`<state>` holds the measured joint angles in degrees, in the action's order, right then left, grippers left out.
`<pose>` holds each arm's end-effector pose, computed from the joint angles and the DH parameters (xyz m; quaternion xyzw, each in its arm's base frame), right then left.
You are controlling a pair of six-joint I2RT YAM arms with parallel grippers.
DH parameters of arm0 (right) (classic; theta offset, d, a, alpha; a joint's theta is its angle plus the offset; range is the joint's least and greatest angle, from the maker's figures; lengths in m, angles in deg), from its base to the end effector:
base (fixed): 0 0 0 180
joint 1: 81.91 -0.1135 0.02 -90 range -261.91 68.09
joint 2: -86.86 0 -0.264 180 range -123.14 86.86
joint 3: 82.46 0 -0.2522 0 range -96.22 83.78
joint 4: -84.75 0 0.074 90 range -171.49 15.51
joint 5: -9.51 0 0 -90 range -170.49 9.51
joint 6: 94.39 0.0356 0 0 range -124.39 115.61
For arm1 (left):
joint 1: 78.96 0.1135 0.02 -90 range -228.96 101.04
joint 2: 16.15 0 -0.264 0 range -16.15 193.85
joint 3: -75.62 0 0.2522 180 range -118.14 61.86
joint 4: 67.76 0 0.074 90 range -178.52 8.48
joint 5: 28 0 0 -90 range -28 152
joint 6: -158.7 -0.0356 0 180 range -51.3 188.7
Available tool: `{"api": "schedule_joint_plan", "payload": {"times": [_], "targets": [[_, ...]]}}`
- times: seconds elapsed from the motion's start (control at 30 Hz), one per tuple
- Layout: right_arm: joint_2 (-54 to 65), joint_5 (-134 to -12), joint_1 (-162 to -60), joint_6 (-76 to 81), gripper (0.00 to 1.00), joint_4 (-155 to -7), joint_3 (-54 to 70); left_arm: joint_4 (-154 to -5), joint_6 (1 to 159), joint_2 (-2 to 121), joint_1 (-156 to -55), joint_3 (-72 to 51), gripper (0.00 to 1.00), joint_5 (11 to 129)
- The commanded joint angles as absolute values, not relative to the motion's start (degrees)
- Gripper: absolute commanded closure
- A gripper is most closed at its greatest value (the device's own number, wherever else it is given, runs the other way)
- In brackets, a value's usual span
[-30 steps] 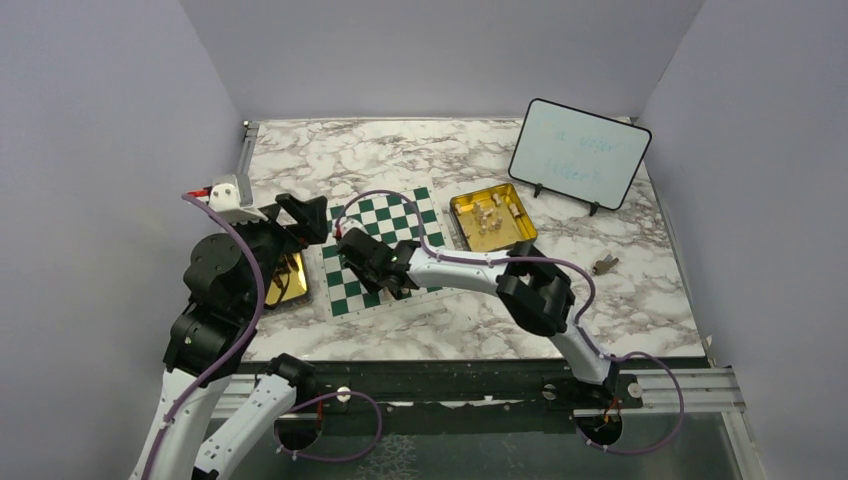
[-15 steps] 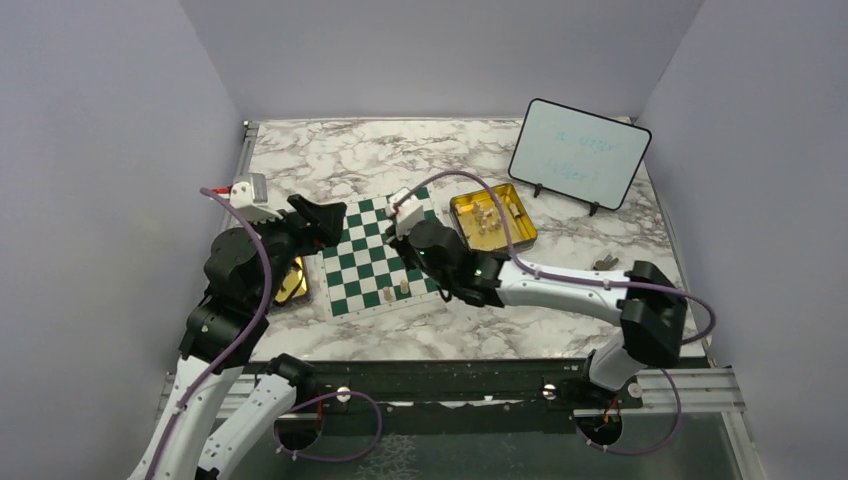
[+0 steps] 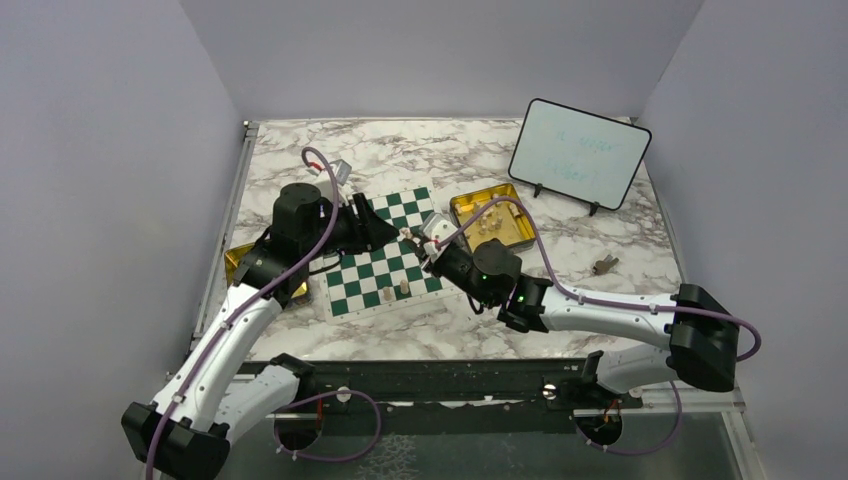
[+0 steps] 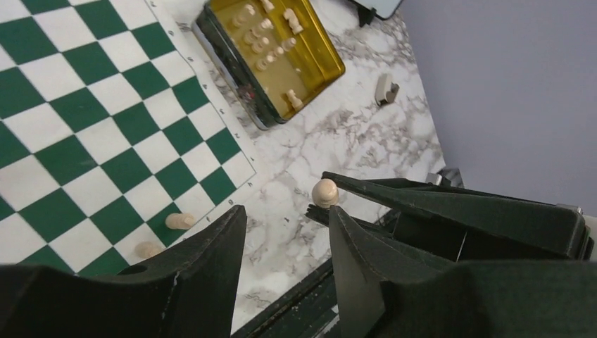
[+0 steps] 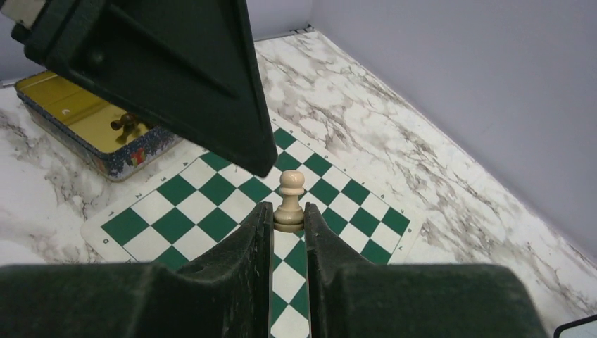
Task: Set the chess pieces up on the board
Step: Place the chess piece on the chessboard.
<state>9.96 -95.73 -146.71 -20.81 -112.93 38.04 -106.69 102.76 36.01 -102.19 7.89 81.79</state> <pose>0.1401 0.2758 0.2957 -0.3837 0.5919 0.2026 0.6792 0.1787 -0.0898 0.3471 0.0163 0.8284 -0.3854 0.4061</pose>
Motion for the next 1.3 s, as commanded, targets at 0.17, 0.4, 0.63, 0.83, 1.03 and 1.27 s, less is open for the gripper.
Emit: {"api": "schedule_joint_plan", "payload": {"times": [0.17,0.4,0.63,0.83,1.03,1.27], "targets": [[10.57,-91.57,-146.78,-22.31,0.86,-115.94,37.78,-101.05,103.14,39.02,-102.17,6.75,0.52,95.35],[10.95,-90.39,-146.78,-22.71,0.86,-116.38,38.70,-100.85,103.64,40.00,-102.17,6.87,0.57,94.26],[11.60,-89.45,-146.78,-23.11,0.86,-116.29,39.37,-100.37,104.35,40.11,-102.19,6.48,0.74,93.51],[11.54,-88.70,-146.78,-23.38,0.86,-116.82,40.68,-99.45,104.92,40.55,-102.17,7.12,0.93,94.57],[11.71,-91.61,-146.78,-20.63,0.81,-117.60,41.94,-98.32,105.28,41.50,-102.17,8.12,1.00,96.62],[12.57,-97.41,-146.78,-10.63,0.45,-112.50,43.55,-99.01,101.19,43.80,-102.17,8.81,1.00,87.76]]}}
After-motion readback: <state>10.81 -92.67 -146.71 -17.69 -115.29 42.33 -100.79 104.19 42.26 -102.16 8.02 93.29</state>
